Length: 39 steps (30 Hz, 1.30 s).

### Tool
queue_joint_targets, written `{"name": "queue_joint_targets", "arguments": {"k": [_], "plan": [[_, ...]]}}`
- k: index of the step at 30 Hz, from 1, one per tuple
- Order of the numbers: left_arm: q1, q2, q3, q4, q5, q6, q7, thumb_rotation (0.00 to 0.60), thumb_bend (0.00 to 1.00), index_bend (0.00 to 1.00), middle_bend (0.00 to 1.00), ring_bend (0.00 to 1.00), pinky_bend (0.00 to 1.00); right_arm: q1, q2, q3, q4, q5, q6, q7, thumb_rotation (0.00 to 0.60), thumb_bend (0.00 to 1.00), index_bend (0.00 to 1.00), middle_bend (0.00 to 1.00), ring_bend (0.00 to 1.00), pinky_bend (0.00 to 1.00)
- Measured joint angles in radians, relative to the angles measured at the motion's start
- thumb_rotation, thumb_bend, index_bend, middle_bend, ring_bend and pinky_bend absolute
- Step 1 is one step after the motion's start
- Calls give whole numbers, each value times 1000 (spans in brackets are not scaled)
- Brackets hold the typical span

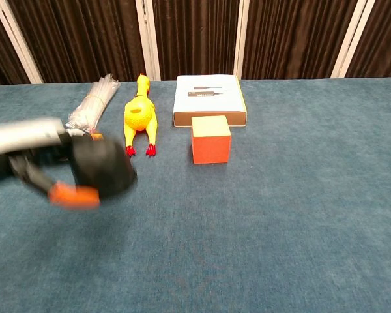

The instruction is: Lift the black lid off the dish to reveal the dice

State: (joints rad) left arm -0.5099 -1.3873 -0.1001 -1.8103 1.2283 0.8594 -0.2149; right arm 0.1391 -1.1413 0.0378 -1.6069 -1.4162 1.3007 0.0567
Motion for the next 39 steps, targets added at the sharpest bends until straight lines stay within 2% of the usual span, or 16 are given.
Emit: {"name": "queue_joint_targets", "arguments": {"k": [4, 7, 9, 11, 14, 23, 27, 34, 39], "plan": [[0, -5, -55, -14, -11, 18, -30, 600, 602, 254, 450, 0, 0, 0, -1, 2, 7, 8, -3, 3, 600, 189, 60, 30, 71, 0], [8, 47, -123, -102, -2, 108, -71, 600, 602, 255, 448, 0, 0, 1, -1, 4, 8, 14, -9, 5, 600, 190, 61, 31, 71, 0], [12, 95, -140, -157, 0, 158, -77, 600, 602, 263, 447, 0, 0, 2, 0, 4, 6, 13, -9, 5, 600, 190, 60, 31, 71, 0], [14, 119, -134, -170, -9, 165, -71, 600, 601, 274, 446, 0, 0, 1, 1, 3, 1, 9, -8, 3, 600, 189, 60, 31, 71, 0], [13, 104, -111, -125, -30, 140, -51, 600, 601, 278, 442, 0, 0, 1, 3, 1, -6, 5, -5, 0, 600, 190, 60, 31, 71, 0], [-10, -100, -47, 186, -75, 99, 45, 600, 602, 271, 435, 0, 0, 7, 6, 2, -4, 19, -24, -1, 600, 190, 60, 30, 71, 0], [-23, -175, -34, 266, -82, 104, 114, 600, 601, 263, 431, 0, 0, 8, -6, 2, 8, 21, -29, 5, 600, 190, 60, 31, 71, 0], [-36, -241, -22, 316, -101, 118, 211, 600, 601, 255, 415, 0, 0, 7, -3, 1, 14, 14, -27, 25, 600, 188, 60, 30, 71, 0], [-33, -260, -16, 330, -117, 122, 236, 600, 592, 211, 291, 0, 0, 3, 1, -4, 15, 6, -23, 37, 600, 190, 60, 30, 71, 0]]}}
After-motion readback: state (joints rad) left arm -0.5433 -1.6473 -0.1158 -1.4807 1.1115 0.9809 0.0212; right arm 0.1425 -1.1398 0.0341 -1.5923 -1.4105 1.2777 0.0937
